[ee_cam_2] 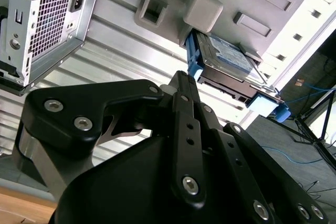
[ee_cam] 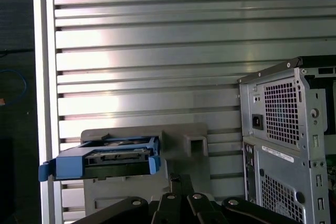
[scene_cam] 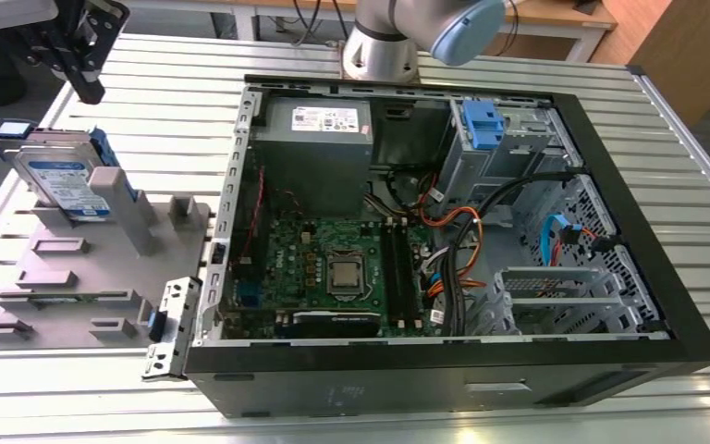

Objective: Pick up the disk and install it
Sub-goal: 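Reach for the disk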

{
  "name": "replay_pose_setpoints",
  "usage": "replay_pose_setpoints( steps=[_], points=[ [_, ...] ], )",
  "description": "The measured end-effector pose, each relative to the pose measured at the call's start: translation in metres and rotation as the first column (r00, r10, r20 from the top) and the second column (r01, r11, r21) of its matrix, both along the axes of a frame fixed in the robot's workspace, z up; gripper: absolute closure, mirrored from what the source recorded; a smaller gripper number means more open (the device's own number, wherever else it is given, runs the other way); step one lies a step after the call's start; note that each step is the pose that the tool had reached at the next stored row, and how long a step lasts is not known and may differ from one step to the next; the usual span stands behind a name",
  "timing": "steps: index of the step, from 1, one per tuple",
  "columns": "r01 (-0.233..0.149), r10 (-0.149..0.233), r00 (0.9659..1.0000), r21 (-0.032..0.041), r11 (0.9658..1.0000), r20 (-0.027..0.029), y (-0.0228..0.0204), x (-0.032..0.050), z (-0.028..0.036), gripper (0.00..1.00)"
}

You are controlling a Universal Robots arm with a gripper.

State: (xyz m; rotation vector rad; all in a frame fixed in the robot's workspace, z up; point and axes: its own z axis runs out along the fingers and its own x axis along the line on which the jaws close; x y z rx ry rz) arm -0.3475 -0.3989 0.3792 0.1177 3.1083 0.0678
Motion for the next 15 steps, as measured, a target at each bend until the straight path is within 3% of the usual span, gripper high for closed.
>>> replay_pose_setpoints(
  steps=[15],
  points=[
    [0.000, 0.000, 1.0000, 0.0000, 1.0000, 0.0000, 0.0000, -0.0175, -0.0010, 0.89]
  ],
)
